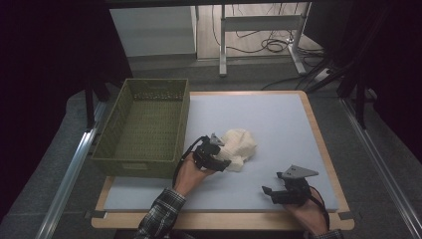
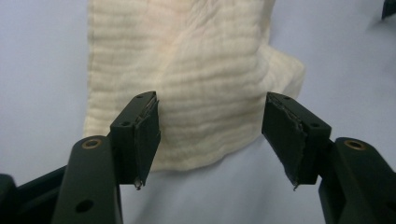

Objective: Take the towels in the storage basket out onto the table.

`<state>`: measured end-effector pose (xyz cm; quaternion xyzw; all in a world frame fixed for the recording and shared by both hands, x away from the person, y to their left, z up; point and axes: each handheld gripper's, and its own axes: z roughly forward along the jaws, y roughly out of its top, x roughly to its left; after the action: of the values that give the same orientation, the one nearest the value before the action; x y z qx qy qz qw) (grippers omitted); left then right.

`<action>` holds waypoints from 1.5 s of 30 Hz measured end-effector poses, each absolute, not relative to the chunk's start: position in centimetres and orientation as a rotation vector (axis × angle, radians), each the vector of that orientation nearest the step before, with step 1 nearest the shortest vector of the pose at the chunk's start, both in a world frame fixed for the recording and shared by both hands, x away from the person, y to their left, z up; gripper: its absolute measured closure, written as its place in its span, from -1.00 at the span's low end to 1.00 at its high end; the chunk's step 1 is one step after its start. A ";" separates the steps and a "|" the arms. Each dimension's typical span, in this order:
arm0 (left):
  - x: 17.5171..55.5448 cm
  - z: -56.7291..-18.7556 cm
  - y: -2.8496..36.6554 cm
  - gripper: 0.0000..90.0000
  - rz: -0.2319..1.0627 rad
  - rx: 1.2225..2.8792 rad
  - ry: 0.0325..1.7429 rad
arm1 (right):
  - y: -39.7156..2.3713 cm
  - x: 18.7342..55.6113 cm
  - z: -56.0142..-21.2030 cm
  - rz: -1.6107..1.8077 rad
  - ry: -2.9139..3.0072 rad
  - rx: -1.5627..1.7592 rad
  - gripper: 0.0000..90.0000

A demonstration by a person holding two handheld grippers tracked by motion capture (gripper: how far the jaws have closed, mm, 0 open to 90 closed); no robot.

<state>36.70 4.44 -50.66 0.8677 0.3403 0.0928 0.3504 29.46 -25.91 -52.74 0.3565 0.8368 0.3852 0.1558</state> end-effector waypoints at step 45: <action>37.1 -52.2 5.4 0.93 0.362 2.111 0.961 | -24.0 36.5 -49.5 1.067 2.327 1.045 0.95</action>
<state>37.11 5.44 -52.21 0.8293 0.3776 0.1424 0.3866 36.45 -24.03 -49.54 0.3711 0.8268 0.3790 0.1871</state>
